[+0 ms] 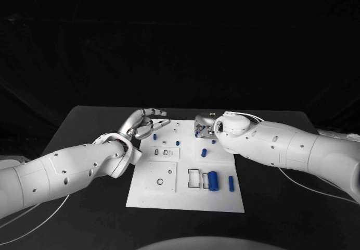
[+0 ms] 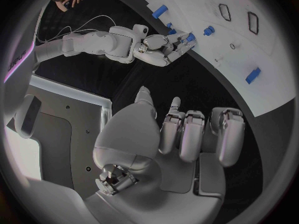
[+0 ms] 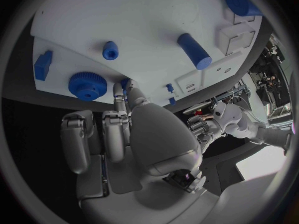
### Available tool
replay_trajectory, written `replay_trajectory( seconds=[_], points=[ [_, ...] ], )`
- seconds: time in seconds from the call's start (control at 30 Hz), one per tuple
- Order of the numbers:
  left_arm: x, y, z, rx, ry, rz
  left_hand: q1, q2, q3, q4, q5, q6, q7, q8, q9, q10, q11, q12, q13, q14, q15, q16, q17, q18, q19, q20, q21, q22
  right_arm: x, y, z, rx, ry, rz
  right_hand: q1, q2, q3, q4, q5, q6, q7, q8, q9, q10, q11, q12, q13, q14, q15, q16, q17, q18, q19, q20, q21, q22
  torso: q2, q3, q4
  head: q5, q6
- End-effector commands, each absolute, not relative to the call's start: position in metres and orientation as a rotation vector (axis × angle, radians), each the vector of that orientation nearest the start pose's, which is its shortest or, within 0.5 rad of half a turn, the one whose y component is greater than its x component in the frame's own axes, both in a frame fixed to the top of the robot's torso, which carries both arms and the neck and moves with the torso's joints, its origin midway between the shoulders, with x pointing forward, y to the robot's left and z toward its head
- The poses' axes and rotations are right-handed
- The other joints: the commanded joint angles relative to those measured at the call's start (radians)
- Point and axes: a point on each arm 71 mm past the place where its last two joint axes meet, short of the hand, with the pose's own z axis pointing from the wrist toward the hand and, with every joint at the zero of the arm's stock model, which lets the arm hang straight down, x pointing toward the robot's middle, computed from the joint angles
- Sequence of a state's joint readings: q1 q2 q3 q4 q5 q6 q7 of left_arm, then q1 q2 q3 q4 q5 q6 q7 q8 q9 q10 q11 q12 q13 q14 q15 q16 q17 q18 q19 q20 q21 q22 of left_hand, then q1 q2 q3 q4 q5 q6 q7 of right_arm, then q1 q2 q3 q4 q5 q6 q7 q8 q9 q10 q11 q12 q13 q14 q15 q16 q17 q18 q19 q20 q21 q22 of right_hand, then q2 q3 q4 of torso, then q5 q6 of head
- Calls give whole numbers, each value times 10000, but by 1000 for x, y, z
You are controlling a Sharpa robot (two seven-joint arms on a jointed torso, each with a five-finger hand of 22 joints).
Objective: Assemble the parts on the task board
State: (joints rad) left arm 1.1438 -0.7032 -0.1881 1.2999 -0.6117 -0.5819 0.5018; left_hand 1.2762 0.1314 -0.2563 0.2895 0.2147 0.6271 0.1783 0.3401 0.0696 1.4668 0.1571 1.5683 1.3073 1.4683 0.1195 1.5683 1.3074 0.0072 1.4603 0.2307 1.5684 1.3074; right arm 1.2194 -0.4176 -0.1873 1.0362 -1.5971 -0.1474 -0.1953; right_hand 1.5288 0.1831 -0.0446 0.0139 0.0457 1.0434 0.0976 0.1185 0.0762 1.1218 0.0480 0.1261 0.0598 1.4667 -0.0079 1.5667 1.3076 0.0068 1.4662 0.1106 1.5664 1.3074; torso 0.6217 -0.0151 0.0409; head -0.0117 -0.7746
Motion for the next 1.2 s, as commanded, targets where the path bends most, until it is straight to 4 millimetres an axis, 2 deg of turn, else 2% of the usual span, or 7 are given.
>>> replay_trajectory(
  seconds=[0.03,0.5,0.6,0.77,1.03,1.2],
  points=[
    [491,200,-245,-3967,14245,-11561,67,6,-20,9,38,53,340,-50,-6,1040,-61,25,2635,1025,-70,25,2634,-46,966,-19,3,2552,542,-120,-257,-4133,18406,3365,99,50,79,9,30,75,7,40,74,78,29,-63,7,1041,-77,41,2632,-68,1046,-96,44,2634,16,0,7,17,-22],
    [490,200,-243,-3973,14205,-11569,75,13,-24,10,41,68,336,-53,-4,1040,-64,25,2635,1025,-72,25,2634,-46,962,-21,3,2550,540,-116,-240,-3534,16609,4199,151,-18,166,-4,28,240,62,39,85,330,71,-237,7,1041,-89,41,2632,-68,1046,-142,44,2634,25,-7,17,85,-91],
    [490,200,-242,-3968,14188,-11573,79,16,-28,11,42,79,334,-54,-3,1040,-66,25,2635,1025,-74,25,2634,-44,955,-23,2,2546,539,-114,-237,-3533,16464,4335,146,-31,168,2,28,242,71,32,83,339,83,-260,4,1041,-84,41,2632,-68,1046,-142,44,2634,56,-13,36,57,-76],
    [490,201,-239,-3945,14133,-11576,79,16,-28,11,42,79,334,-54,-3,1040,-66,25,2635,1025,-74,25,2634,-44,955,-23,2,2546,540,-109,-230,-3530,16247,4485,126,-62,179,31,28,209,108,-19,65,321,124,-367,-3,1041,-59,41,2632,-68,1046,-130,44,2634,162,-42,71,48,-11],
    [492,200,-235,-3895,14053,-11594,83,17,-31,11,43,88,332,-55,-1,1040,-68,25,2635,1025,-76,25,2634,-39,926,-24,-3,2529,546,-103,-219,-3420,15750,4475,118,-94,215,71,28,133,170,-112,32,285,188,-522,-2,1041,-4,41,2632,-68,1046,-94,44,2634,275,-82,92,91,212],
    [493,199,-232,-3848,13990,-11619,85,17,-33,11,43,93,331,-55,-1,1040,-69,25,2635,1025,-77,25,2634,-34,897,-25,-7,2512,550,-101,-213,-3463,15650,4417,122,-94,230,79,28,121,173,-130,26,274,195,-555,-2,1041,7,41,2632,-68,1046,-84,44,2634,354,-106,136,94,314]
  ],
)
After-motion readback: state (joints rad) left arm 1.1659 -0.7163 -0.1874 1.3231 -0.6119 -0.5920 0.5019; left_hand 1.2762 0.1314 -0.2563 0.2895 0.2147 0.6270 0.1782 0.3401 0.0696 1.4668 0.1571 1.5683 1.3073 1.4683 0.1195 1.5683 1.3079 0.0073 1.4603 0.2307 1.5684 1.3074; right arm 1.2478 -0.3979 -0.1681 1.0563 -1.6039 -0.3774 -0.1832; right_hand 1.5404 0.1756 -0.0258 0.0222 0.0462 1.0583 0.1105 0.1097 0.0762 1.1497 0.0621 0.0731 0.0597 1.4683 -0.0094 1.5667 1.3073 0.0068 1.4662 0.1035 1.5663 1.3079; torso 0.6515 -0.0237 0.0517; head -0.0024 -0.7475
